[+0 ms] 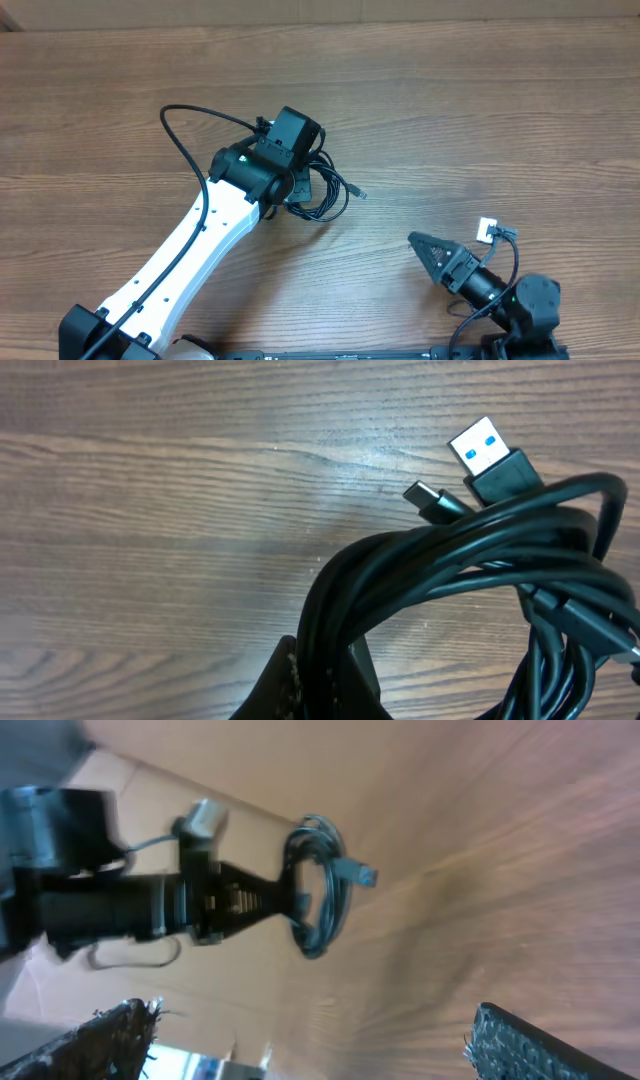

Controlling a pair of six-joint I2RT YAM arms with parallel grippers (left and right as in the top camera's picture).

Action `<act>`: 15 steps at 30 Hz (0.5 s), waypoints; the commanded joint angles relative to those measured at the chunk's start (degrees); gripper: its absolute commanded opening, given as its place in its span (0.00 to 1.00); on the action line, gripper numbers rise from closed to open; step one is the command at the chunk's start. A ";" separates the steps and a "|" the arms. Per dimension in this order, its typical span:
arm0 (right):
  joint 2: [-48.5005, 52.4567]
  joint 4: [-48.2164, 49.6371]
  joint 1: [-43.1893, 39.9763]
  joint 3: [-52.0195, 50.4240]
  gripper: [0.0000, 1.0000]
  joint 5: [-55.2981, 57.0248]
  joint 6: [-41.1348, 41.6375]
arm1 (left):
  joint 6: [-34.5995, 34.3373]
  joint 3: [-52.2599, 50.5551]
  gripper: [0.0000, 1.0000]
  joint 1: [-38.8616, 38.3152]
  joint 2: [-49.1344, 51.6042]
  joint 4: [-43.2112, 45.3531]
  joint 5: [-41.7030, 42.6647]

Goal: Untangle cables
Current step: 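Move the right gripper toward the coil held by the left gripper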

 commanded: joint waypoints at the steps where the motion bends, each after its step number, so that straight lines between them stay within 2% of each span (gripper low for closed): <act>1: 4.68 -10.16 -0.42 9.88 0.99 5.57 -8.17 | 6.16 0.55 0.04 0.07 -2.10 -0.48 -1.25; 5: 13.33 -23.56 -0.24 23.32 0.99 6.88 -15.65 | 12.02 0.57 0.04 0.07 -4.46 -1.36 -1.22; 8: 19.17 -25.75 -0.09 30.58 1.00 1.64 -17.00 | 12.33 0.57 0.04 0.07 -7.15 -0.07 -1.14; 12: 23.23 -19.78 -0.09 31.65 1.00 -7.41 -16.00 | 4.98 0.57 0.04 0.07 -10.60 1.86 -0.92; 15: 26.18 -19.91 0.09 31.58 0.91 -7.17 -9.38 | 0.31 0.57 0.04 -0.07 -13.05 2.08 1.55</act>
